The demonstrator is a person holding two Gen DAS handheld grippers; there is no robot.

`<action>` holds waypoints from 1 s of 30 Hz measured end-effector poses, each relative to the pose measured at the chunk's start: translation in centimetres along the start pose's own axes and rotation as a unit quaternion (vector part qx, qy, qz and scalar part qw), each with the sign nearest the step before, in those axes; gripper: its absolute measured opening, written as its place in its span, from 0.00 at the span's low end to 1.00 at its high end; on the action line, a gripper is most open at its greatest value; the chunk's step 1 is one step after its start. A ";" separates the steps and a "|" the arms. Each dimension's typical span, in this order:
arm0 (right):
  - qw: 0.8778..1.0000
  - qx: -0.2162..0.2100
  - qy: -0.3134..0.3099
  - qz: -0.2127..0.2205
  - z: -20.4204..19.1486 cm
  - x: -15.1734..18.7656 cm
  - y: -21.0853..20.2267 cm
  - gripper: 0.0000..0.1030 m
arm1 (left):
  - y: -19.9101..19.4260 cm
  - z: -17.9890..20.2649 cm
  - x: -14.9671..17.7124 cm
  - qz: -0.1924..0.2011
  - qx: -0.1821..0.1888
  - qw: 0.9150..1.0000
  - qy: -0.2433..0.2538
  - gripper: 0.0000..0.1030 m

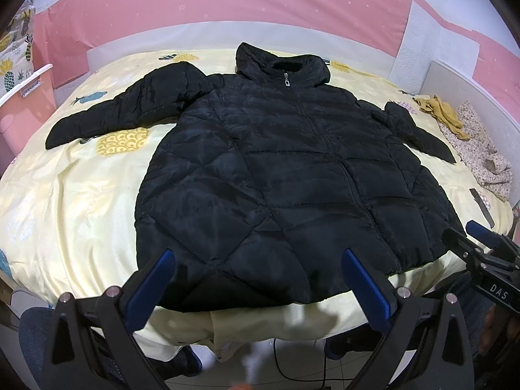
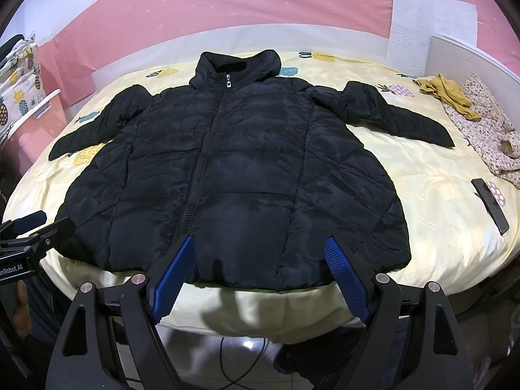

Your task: Fold large clothes

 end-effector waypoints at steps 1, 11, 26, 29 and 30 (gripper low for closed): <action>1.000 0.000 0.000 0.000 0.0 0.0 0.0 0.80 | 0.0 0.0 0.0 0.000 0.000 1.000 0.000 1.00; 1.000 0.000 0.001 0.000 -0.1 -0.1 0.0 0.80 | 0.1 0.0 0.0 -0.001 0.000 1.000 0.000 1.00; 1.000 0.000 -0.004 -0.001 -0.5 -0.1 0.2 0.80 | 0.5 -0.1 0.2 -0.003 -0.004 1.000 0.006 1.00; 1.000 0.001 -0.006 -0.002 -0.6 -0.1 0.4 0.80 | 0.6 -0.2 0.1 -0.001 -0.009 1.000 0.009 1.00; 1.000 0.001 -0.007 -0.003 -0.6 -0.2 0.5 0.80 | 0.7 -0.3 0.0 -0.001 -0.011 1.000 0.008 1.00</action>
Point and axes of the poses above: each gripper's, at about its wrist camera, not at the fingertips, and y roughly the way its jaws point, z to its right, x to its underside, the point moved 8 cm from there along y, roughly the way its jaws point
